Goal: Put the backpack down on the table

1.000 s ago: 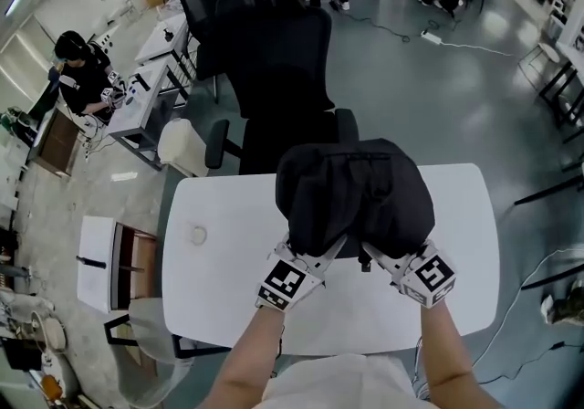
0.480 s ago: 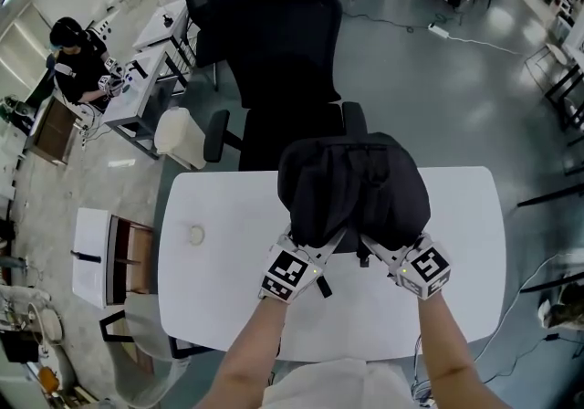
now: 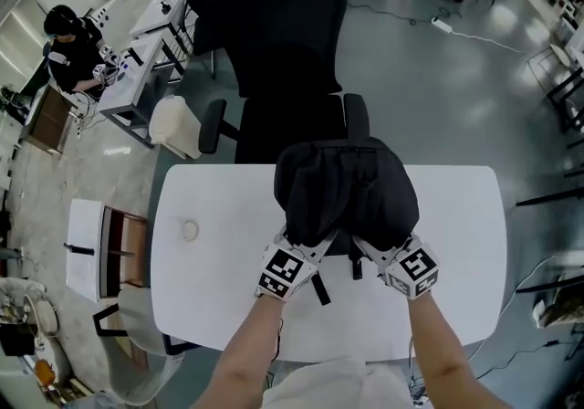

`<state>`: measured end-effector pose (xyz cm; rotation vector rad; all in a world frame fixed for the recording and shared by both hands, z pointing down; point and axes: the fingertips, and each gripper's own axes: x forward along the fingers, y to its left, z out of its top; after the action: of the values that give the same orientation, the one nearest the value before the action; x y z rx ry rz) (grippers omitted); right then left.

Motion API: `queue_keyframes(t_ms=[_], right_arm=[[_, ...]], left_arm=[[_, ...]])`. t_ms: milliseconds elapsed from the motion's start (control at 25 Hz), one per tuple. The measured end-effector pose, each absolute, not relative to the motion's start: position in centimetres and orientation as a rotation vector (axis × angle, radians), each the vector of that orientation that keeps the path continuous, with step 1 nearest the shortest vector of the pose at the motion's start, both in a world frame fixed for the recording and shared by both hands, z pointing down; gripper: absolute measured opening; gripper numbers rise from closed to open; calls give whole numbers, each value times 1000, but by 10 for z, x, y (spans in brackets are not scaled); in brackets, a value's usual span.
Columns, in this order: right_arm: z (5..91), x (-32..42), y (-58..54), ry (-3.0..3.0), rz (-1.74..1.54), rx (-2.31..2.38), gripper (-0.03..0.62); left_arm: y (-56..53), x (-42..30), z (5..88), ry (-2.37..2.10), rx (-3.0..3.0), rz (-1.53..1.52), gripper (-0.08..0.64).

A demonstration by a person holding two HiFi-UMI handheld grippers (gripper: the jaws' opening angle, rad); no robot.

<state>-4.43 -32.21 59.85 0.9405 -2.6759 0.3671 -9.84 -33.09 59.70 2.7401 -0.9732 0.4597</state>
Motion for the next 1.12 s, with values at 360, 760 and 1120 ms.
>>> queue_keyframes(t_ms=[360, 760, 1120], right_arm=[[618, -44, -316, -2659, 415, 942, 213], [626, -47, -314, -2646, 409, 936, 215], [628, -48, -316, -2633, 413, 939, 224]], left_arm=[[-323, -102, 618, -962, 2705, 482, 150], [-322, -106, 625, -974, 2684, 453, 170], [-324, -108, 627, -950, 2661, 432, 183]])
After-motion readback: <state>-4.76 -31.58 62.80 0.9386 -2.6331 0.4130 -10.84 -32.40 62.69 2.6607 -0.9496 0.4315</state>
